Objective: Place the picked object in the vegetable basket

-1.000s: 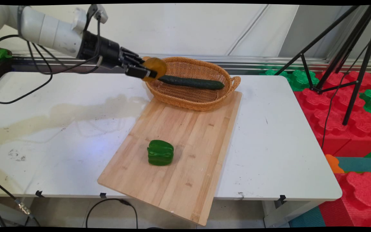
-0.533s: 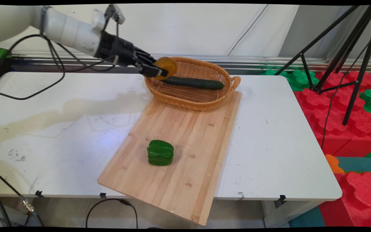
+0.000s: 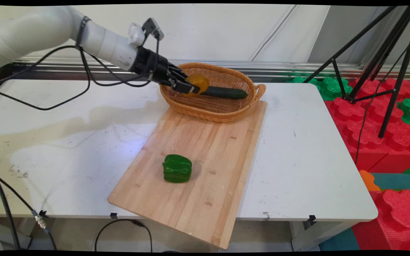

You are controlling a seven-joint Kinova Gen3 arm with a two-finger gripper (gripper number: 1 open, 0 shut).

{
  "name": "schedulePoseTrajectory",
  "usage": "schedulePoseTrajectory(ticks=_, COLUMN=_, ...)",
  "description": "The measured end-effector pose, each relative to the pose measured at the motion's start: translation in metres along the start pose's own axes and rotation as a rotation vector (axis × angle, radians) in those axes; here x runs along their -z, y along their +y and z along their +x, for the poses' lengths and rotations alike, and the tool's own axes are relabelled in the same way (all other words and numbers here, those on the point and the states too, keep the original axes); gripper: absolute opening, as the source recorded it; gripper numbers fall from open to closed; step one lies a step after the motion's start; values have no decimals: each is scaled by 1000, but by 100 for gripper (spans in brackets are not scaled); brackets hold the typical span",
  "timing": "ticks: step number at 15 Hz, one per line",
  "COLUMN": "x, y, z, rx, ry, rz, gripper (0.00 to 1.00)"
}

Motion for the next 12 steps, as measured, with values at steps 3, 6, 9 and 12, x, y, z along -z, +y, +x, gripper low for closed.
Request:
schedulePoseTrajectory(ticks=3, x=-17, y=-3, z=-1, rx=-4, ry=-20, rz=8, gripper=0)
schedulePoseTrajectory(ticks=6, x=-29, y=-6, z=-3, rx=-10, ry=-37, rz=15, gripper=0)
schedulePoseTrajectory(ticks=9, x=-40, y=-10, z=-4, rx=-23, ry=-47, rz=23, gripper=100)
schedulePoseTrajectory(ticks=12, x=-47, y=-13, z=-3, rx=-36, ry=-47, rz=27, gripper=100)
